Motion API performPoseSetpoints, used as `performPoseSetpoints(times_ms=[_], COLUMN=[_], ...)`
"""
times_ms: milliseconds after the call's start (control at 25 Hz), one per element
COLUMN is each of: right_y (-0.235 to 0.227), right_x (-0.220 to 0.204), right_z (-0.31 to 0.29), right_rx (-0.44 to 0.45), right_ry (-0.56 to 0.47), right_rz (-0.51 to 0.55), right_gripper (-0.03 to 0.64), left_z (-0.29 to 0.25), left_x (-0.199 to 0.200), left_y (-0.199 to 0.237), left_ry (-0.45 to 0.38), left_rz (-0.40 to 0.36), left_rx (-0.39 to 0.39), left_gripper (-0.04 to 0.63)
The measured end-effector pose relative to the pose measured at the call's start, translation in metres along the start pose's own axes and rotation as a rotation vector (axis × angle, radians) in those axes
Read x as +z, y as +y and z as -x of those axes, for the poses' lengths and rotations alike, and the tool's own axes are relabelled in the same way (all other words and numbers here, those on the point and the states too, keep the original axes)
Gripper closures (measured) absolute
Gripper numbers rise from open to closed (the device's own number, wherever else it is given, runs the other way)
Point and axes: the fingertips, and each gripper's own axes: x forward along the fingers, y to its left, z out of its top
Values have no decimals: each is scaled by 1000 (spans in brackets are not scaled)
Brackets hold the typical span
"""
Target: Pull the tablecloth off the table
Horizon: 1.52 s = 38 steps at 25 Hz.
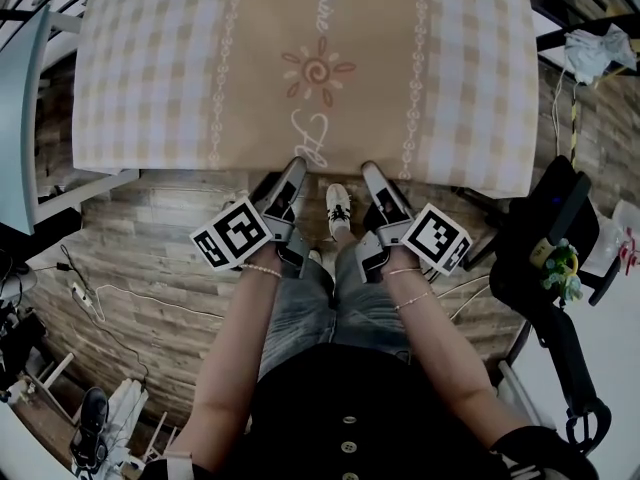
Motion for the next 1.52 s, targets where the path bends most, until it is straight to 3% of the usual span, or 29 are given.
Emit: performPoseSetpoints(times_ms=[120, 280, 400, 480, 800, 1120, 1520], right_y=[1, 2, 9, 13, 22, 34, 45], right_x=[0, -2, -4, -5, -8, -13, -23], right_z=[-1, 3, 8, 11, 20, 33, 53], right_rx=[3, 4, 11, 12, 29, 44, 41], right_ry=[-3, -23, -44, -55, -95, -117, -120], right_rz=[12, 5, 66, 101, 123, 164, 211], right_gripper=[434, 452, 543, 580, 589, 591, 591], left_z=[2, 8, 11, 13, 20, 35, 59], left_x=[0, -4, -5, -4, -5, -6, -11], left_y=[-3, -5, -8, -9, -16, -29, -44], left_ry=[0, 21, 17, 19, 37, 47, 38], left_rz=[-50, -151, -156, -170, -228, -355, -381], left_rx=[-3, 17, 1, -7, -46, -60, -103], left_gripper=[416, 528, 563, 568, 577, 577, 578])
